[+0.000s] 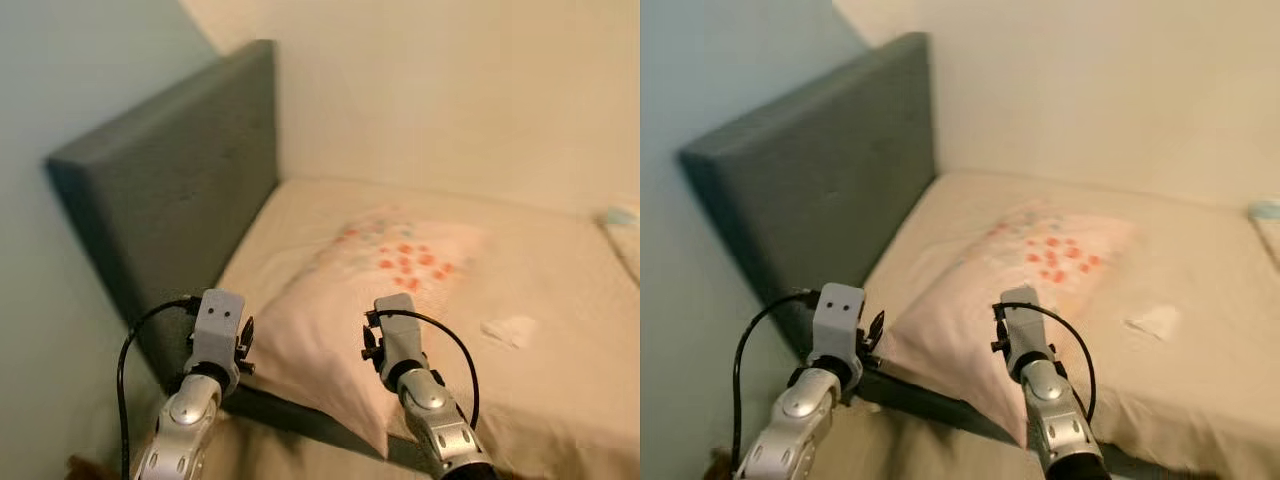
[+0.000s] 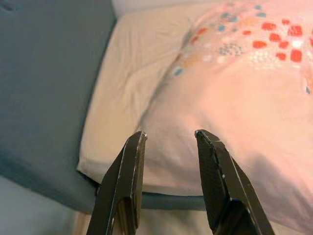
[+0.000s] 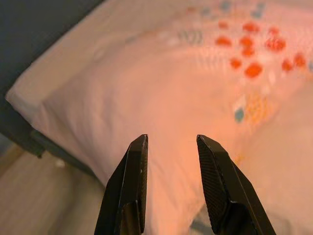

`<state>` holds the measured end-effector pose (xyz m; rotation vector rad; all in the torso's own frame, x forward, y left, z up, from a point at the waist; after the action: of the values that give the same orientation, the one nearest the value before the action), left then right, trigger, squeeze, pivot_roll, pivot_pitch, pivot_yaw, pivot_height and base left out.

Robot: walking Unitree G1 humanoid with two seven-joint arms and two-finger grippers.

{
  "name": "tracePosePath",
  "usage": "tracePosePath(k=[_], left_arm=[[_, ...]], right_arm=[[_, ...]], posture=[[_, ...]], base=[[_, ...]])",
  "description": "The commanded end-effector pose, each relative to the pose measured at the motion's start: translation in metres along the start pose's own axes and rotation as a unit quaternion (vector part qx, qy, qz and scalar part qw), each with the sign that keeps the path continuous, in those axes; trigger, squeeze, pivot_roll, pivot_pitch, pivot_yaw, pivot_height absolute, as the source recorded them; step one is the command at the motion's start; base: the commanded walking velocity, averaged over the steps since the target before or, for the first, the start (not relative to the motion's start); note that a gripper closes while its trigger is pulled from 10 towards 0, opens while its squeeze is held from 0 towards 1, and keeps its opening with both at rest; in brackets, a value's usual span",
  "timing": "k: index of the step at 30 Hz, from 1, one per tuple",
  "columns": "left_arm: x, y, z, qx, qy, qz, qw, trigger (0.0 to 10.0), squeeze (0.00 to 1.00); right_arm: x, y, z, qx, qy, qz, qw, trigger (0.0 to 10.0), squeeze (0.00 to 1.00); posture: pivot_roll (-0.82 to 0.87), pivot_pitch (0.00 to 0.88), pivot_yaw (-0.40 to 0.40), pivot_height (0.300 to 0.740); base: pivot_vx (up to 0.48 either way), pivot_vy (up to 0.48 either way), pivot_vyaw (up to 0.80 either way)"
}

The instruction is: Clean up the room

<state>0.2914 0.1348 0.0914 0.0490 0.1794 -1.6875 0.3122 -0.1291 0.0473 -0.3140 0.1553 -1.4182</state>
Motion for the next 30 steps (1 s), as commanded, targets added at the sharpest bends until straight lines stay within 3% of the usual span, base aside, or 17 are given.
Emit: tracePosePath(k=[1, 30], left_arm=[[0.0016, -0.0022, -0.0037, -0.005, -0.007, -0.003, 1.0, 10.0, 0.0], [-0.002, -0.0025, -0.0043, -0.004, -0.006, 0.007, 1.0, 10.0, 0.0]], right_arm=[[0.0014, -0.0006, 0.0007, -0.002, -0.001, -0.004, 1.0, 10.0, 0.0], [0.0012, 0.0001, 0.0046, 0.003, -0.006, -0.001, 1.0, 10.0, 0.0]], posture=[[-0.06, 0.086, 0.017, 0.74], [-0.05, 0.081, 0.014, 0.74]], base=[[0.0, 0.0, -0.8], [0.0, 0.0, -0.8]])
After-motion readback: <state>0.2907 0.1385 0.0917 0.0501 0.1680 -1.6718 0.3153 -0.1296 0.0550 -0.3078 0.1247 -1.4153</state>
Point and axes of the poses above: a point about 5 cm out from each wrist's last joint towards the gripper, its own y axis pointing out of the wrist towards the gripper, its own z axis along the axis of the wrist's last joint, x = y × z, the point moved 1 cm from there along y, pointing out of the wrist towards the gripper, and after that the axes turned 3 degrees about y, right-handed, at the moved point
